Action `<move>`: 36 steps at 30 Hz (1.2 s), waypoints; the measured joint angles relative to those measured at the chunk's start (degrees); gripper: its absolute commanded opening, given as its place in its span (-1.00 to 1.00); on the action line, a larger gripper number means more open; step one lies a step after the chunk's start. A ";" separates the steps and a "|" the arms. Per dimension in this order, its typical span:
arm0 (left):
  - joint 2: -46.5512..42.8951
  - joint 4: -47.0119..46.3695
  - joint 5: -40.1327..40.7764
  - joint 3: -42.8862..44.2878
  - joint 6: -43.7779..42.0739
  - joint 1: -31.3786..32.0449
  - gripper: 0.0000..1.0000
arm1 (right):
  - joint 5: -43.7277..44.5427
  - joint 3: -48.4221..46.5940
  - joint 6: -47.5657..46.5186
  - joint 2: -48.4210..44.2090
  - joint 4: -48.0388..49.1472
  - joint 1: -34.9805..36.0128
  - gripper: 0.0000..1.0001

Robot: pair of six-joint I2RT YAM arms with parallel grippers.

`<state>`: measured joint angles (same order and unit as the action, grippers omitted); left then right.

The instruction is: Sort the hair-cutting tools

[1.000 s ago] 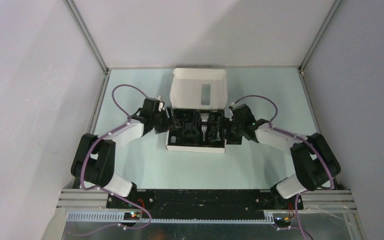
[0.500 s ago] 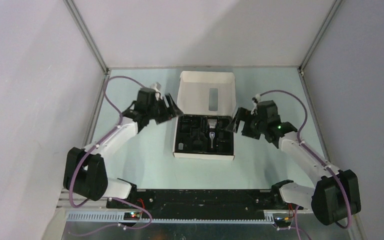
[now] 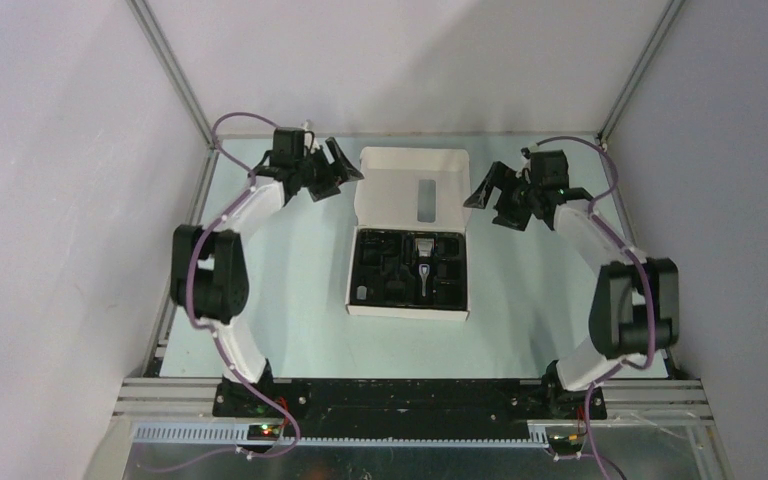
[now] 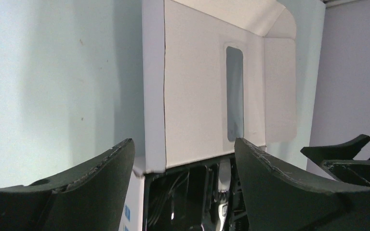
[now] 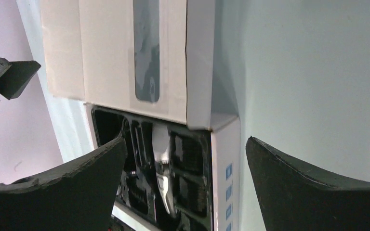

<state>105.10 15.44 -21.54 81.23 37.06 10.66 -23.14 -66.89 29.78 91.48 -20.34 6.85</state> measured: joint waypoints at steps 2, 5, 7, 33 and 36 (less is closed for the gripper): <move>4.74 0.83 -1.64 4.44 0.02 -0.33 0.66 | -1.01 -3.58 0.17 4.83 -0.04 -0.20 0.99; 10.47 1.46 -3.87 10.14 0.04 -0.70 0.69 | -2.71 -9.25 0.28 11.47 0.07 -0.24 0.99; 13.29 1.55 -5.46 12.68 0.39 -0.92 0.69 | -3.54 -12.39 0.50 14.88 0.15 -0.24 0.95; 26.32 16.35 19.26 36.68 -16.46 7.06 -0.26 | 26.36 -44.44 -7.93 35.10 -16.59 9.01 -0.34; 27.71 17.44 20.98 36.70 -17.86 8.04 -0.50 | 29.07 -45.59 -9.05 36.15 -17.81 9.68 -0.73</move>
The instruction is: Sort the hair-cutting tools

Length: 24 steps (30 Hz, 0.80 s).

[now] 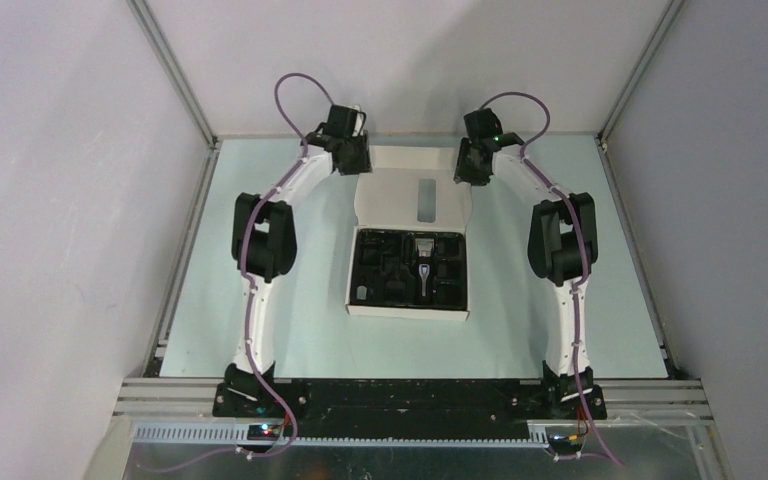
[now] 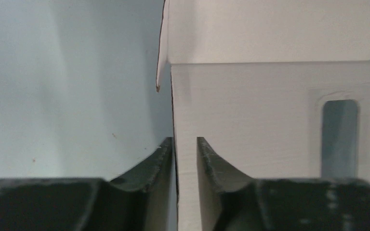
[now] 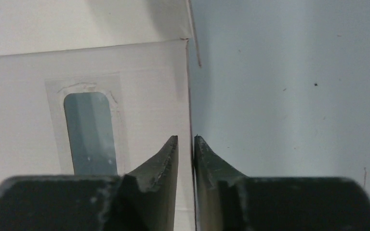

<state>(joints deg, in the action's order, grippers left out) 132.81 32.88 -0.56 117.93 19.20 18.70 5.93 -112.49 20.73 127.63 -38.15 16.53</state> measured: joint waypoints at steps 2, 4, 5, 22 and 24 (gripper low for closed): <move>0.39 0.74 0.66 0.00 -0.66 0.22 -0.67 | 1.66 -0.37 -0.52 0.04 -0.72 0.31 -0.90; 0.39 1.18 1.55 0.00 -1.40 0.28 -0.78 | 3.10 -0.68 -1.01 0.02 -0.92 0.79 -0.96; 0.31 1.05 1.99 0.00 -1.60 0.31 -0.82 | 3.76 -0.68 -1.36 -0.04 -1.11 0.92 -0.97; -31.54 -19.23 10.40 -35.19 -1.73 3.52 -1.00 | 10.49 20.50 -4.72 -24.96 8.26 7.72 -0.48; -34.58 -24.30 11.02 -40.83 -1.81 3.74 -1.00 | 11.41 23.12 -6.34 -28.24 9.73 8.66 -0.27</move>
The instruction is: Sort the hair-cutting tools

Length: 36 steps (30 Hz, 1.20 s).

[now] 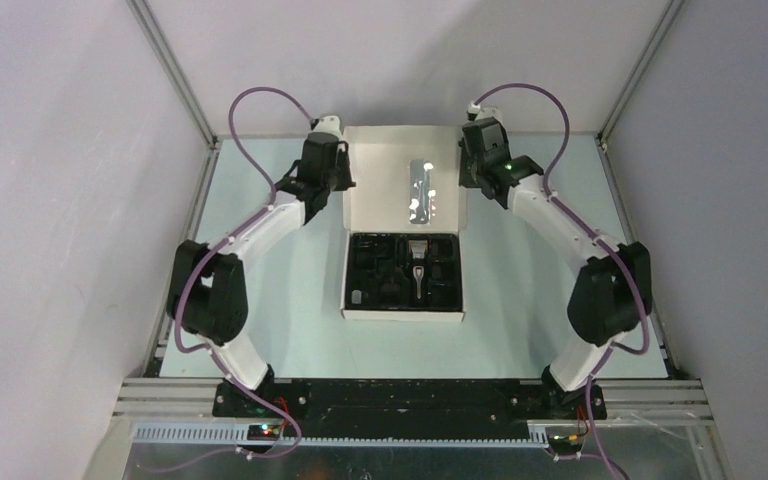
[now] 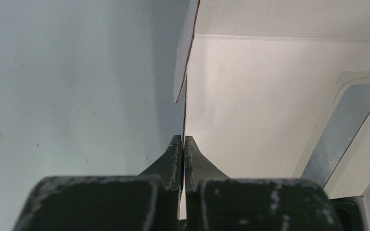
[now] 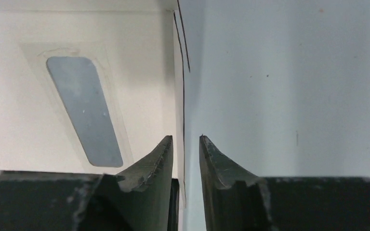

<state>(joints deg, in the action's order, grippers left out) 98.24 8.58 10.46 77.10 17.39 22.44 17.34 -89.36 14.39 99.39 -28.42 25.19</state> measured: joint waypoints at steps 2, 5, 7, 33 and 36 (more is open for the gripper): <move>-1.95 -4.20 0.50 -3.85 -0.28 0.17 -1.00 | 1.33 2.14 -2.71 -3.10 1.36 1.03 0.21; -4.66 -9.35 1.36 -8.79 -1.05 0.50 -1.00 | 3.17 4.20 -8.28 -7.50 3.28 3.41 0.56; -6.03 -11.34 1.51 -10.80 -1.49 0.70 -1.00 | 3.39 4.24 -13.29 -9.79 4.35 4.74 0.62; -15.58 -27.06 6.95 -25.66 -10.84 5.40 -1.00 | -15.19 -9.44 -64.04 0.72 8.48 6.01 0.21; -15.82 -27.63 7.41 -26.12 -11.32 5.73 -1.00 | -15.30 -11.15 -65.72 2.27 7.32 6.10 -0.25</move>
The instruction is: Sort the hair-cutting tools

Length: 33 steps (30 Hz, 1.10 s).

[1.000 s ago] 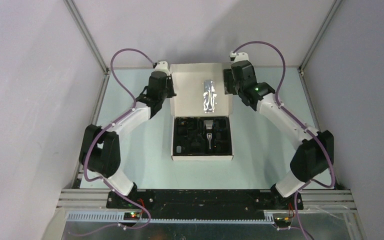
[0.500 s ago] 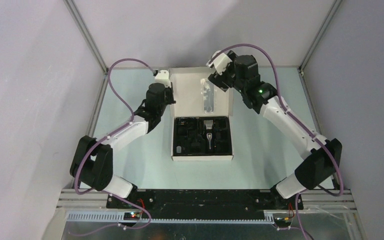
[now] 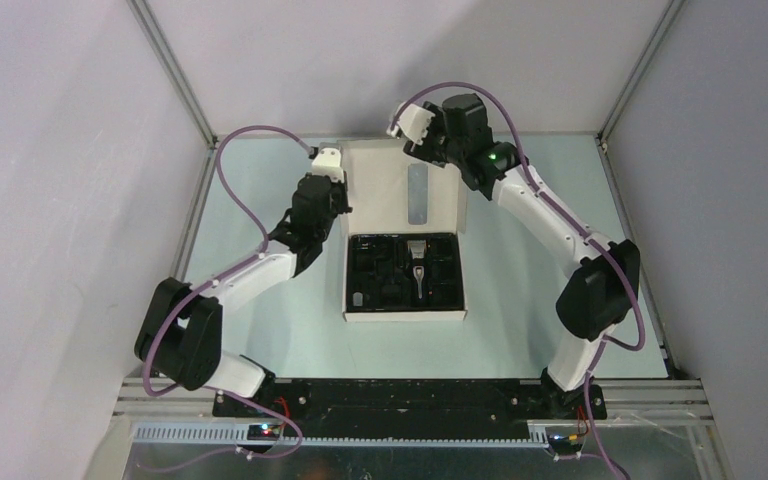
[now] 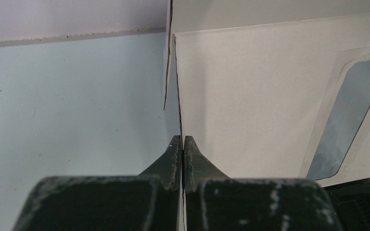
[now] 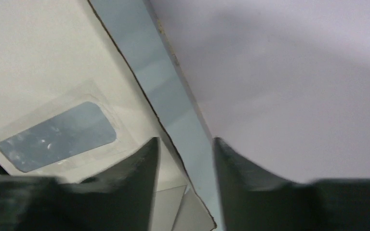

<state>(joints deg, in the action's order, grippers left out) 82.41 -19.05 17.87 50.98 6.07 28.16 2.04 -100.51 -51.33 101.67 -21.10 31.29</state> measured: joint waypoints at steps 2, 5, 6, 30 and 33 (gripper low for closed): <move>-0.02 -0.11 0.17 -0.02 -0.13 0.11 -1.00 | 0.04 -0.26 -1.11 0.07 -1.18 0.15 -0.63; -0.02 -0.11 0.83 -0.07 -0.15 0.26 -0.77 | 0.85 -0.46 -2.25 0.07 -2.67 0.83 -0.99; -0.04 -0.11 1.25 -0.07 -0.13 0.26 -0.66 | 1.03 -0.46 -2.80 0.04 -3.50 1.18 -1.00; -45.53 22.45 4.46 -6.82 23.12 -6.27 0.39 | 19.06 19.82 0.74 -19.65 -3.10 16.90 -1.00; -44.70 25.33 2.27 -10.21 27.34 -12.59 0.38 | 20.65 20.72 3.15 -21.29 -4.83 18.84 -1.00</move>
<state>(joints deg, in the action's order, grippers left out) 37.71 6.28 20.14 40.77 33.41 15.57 22.70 -79.79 -48.18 80.38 -25.93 50.13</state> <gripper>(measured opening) 0.698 0.010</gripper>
